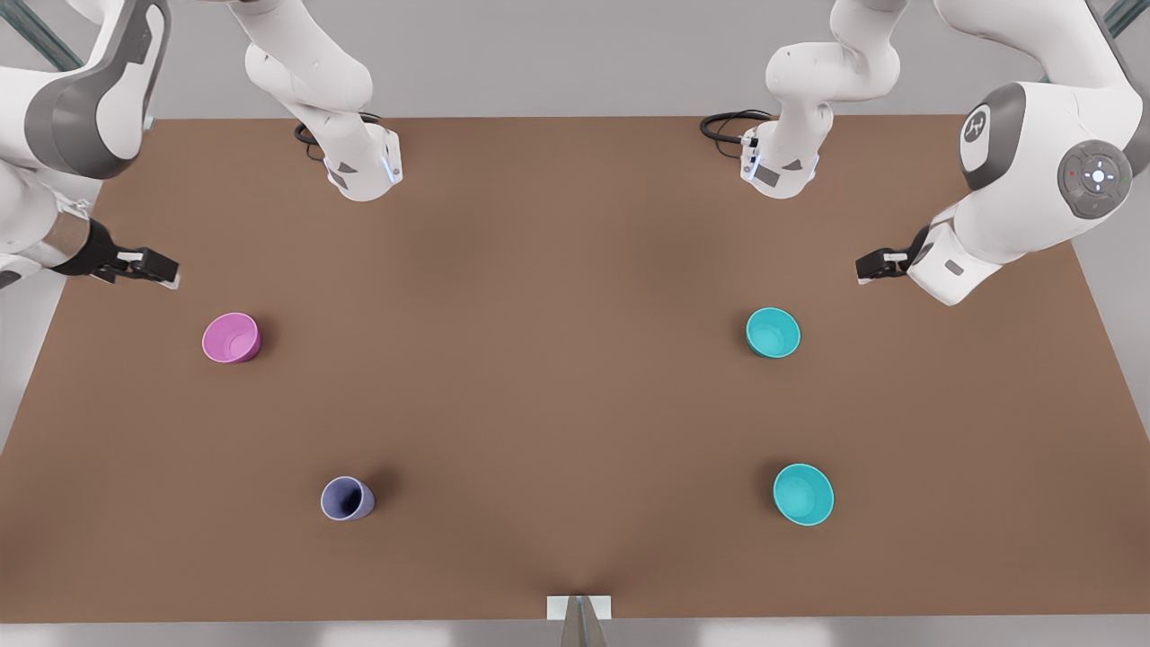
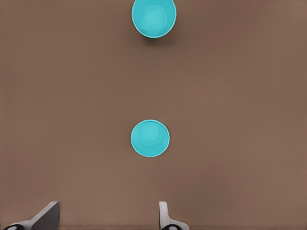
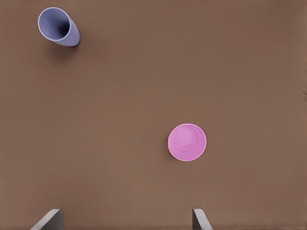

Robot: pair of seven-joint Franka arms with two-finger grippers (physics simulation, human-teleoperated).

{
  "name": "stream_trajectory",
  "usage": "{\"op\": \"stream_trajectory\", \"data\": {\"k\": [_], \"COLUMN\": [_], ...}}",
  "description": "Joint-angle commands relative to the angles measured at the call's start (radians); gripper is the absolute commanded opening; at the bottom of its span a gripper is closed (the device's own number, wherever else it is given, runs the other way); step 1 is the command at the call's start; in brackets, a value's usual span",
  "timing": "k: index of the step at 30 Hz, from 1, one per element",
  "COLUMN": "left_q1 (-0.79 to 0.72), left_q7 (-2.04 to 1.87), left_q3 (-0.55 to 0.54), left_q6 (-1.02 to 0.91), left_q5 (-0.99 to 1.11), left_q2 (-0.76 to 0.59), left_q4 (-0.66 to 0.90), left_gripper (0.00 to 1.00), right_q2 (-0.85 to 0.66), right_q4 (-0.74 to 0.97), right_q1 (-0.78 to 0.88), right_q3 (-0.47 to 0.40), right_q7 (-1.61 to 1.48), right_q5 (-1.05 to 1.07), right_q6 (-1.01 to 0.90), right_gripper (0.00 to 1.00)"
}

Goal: Stack the blue bowl on the pink bowl

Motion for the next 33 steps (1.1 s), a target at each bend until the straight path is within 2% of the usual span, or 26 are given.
{"op": "stream_trajectory", "data": {"k": [1, 4, 6, 8, 12, 16, 20, 25, 33], "left_q1": [0.005, 0.005, 0.005, 0.005, 0.003, 0.003, 0.005, 0.003, 0.003], "left_q7": [-0.023, -0.023, -0.024, -0.024, -0.024, -0.024, -0.024, -0.026, -0.027], "left_q3": [0.000, 0.000, 0.000, 0.000, 0.000, 0.000, -0.001, -0.003, -0.003], "left_q6": [-0.014, -0.014, -0.022, -0.028, -0.026, -0.028, -0.028, -0.028, -0.037], "left_q5": [0.002, 0.002, 0.002, 0.002, 0.000, 0.000, 0.000, 0.000, 0.000], "left_q2": [0.001, -0.004, -0.004, -0.004, -0.003, -0.004, -0.004, -0.004, -0.003], "left_q4": [0.000, 0.000, 0.000, 0.000, 0.004, 0.004, 0.004, 0.004, 0.004], "left_gripper": [1.00, 1.00, 1.00, 1.00, 1.00, 1.00, 1.00, 1.00, 1.00], "right_q2": [-0.001, 0.002, 0.080, 0.115, 0.272, 0.352, 0.459, 0.356, 0.272], "right_q4": [0.000, 0.002, 0.076, 0.063, -0.029, -0.104, -0.110, -0.414, -0.656], "right_q1": [0.006, 0.006, -0.015, -0.046, -0.156, -0.268, -0.339, -0.391, -0.439], "right_q3": [0.002, 0.002, 0.000, 0.003, 0.003, 0.003, 0.005, 0.009, 0.009], "right_q7": [-0.003, -0.005, -0.094, -0.100, -0.091, -0.097, -0.103, -0.240, -0.250], "right_q5": [-0.001, -0.005, -0.004, -0.021, -0.021, -0.012, -0.010, 0.011, 0.024], "right_q6": [0.001, 0.000, -0.029, -0.019, 0.184, 0.325, 0.414, 0.823, 1.009], "right_gripper": [1.00, 1.00, 1.00, 1.00, 1.00, 1.00, 1.00, 1.00, 1.00]}}
